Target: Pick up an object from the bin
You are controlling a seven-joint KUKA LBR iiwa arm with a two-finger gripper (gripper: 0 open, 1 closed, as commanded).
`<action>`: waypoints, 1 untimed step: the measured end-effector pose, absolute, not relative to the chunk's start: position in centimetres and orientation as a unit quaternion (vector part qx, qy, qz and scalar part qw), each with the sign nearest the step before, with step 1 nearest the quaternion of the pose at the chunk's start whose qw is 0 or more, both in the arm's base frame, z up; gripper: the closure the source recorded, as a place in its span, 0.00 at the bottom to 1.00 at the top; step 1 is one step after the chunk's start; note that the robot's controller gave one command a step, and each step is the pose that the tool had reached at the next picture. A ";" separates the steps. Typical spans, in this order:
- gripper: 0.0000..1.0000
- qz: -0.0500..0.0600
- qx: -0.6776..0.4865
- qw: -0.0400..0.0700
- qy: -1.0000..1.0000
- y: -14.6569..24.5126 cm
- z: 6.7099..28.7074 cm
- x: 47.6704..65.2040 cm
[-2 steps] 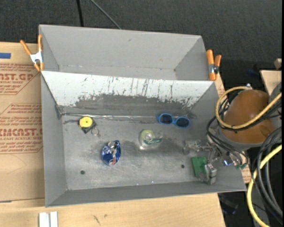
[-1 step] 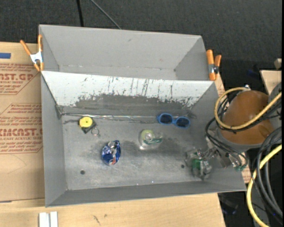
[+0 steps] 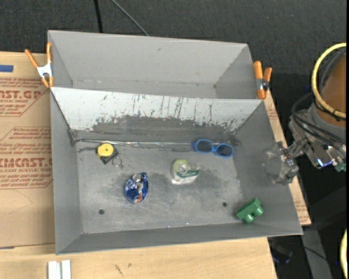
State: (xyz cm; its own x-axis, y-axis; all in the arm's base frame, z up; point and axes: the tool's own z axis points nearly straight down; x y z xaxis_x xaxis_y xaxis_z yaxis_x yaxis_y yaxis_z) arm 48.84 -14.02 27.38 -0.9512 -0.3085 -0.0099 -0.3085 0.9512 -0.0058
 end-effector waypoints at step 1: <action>0.00 0.000 -0.156 0.002 0.988 -14.0 27.0 48.7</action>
Offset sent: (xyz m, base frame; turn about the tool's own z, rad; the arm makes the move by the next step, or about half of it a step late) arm 0.0000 0.0000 0.0000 0.0000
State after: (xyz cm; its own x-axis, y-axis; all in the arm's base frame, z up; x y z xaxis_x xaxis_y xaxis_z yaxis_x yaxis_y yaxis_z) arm 48.70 -14.01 26.96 -0.9514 -0.3080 -0.0031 -0.3080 0.9514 -0.0003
